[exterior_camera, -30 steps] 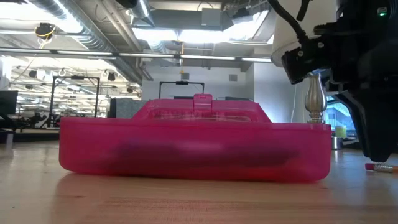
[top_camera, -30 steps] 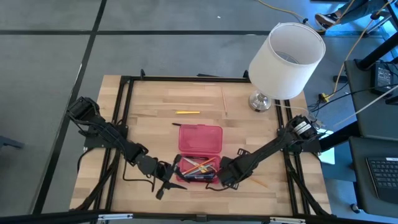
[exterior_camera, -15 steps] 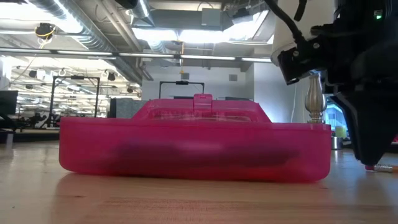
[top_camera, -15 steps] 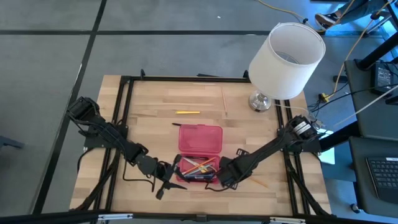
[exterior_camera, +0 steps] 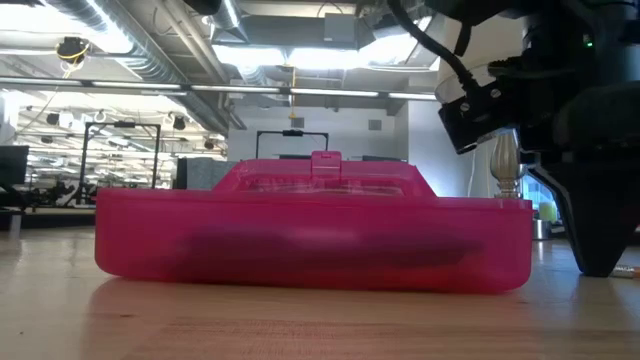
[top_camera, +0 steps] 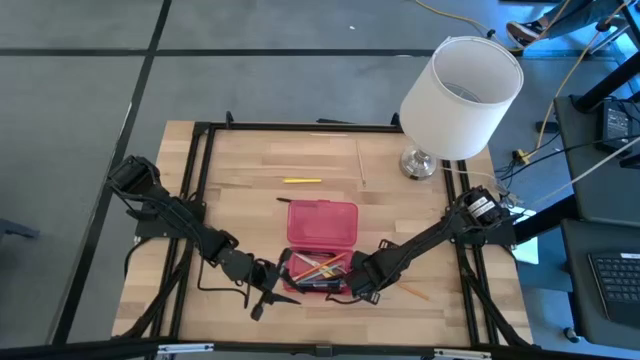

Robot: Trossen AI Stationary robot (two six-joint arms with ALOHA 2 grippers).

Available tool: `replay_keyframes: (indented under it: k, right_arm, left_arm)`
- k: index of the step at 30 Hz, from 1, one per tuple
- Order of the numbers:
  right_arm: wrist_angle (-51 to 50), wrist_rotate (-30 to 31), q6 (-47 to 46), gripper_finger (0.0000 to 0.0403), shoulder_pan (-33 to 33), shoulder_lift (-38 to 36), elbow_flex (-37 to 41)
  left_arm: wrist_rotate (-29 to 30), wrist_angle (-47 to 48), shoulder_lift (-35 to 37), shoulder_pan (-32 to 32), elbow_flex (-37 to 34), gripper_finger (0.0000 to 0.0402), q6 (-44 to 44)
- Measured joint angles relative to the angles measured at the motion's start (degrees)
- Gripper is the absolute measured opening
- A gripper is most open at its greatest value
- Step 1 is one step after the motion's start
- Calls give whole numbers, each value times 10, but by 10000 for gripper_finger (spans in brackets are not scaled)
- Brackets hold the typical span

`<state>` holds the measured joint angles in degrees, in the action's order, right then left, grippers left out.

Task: Pick & place school supplies into a supply box
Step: Put the orange pencil into the red supply box

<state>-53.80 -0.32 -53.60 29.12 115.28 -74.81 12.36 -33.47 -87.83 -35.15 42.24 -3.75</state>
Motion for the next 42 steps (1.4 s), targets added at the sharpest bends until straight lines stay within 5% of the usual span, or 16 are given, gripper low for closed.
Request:
replay_keyframes:
  k: [6, 42]
  right_arm:
    - [0, -9, 23, 17, -6, 0, 0]
    - [-81, 22, 74, 11, 6, 5, -76]
  left_arm:
    - [0, 0, 0, 0, 0, 111, 0]
    - [0, 0, 0, 0, 0, 108, -1]
